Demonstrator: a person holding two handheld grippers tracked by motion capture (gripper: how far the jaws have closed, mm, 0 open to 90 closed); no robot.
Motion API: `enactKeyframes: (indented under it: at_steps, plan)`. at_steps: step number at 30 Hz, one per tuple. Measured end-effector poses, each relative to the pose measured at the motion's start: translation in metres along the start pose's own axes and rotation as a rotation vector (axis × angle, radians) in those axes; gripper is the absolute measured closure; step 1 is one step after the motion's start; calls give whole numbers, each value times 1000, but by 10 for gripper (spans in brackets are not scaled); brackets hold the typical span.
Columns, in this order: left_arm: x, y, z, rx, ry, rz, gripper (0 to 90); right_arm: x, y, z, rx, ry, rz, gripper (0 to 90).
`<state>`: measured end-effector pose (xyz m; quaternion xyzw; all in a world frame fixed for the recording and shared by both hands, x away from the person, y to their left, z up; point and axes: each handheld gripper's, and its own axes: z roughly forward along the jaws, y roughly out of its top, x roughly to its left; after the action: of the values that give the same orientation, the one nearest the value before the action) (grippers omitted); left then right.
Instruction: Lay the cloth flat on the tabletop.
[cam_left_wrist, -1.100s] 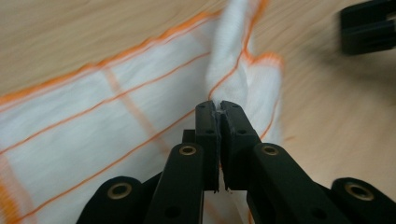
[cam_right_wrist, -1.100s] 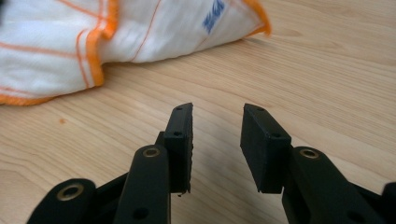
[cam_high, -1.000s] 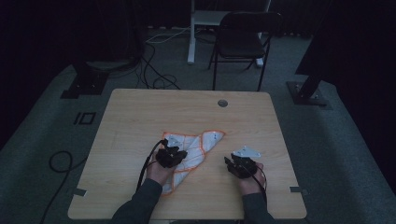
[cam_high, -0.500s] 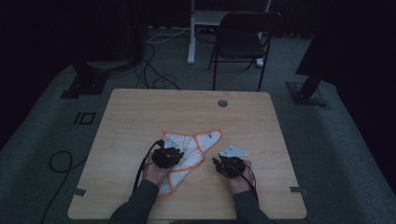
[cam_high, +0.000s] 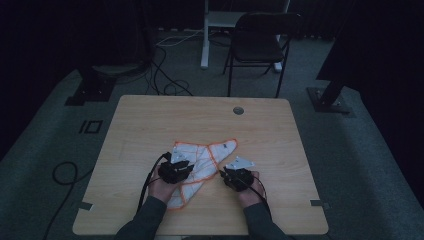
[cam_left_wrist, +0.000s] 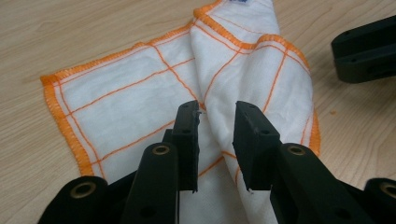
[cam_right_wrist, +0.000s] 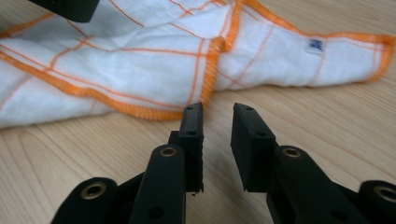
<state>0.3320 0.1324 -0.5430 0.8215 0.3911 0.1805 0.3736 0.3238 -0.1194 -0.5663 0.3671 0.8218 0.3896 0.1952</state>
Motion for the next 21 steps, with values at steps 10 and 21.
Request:
enactKeyframes:
  at_steps: [10, 21]
  plan:
    - [3, -2, -3, -2, 11, -1, 715, 2, 12, 13, 1, 32, -9, 708]
    - [5, -7, -2, 1, 22, -6, 715, -1, 19, 22, 20, 75, 5, 700]
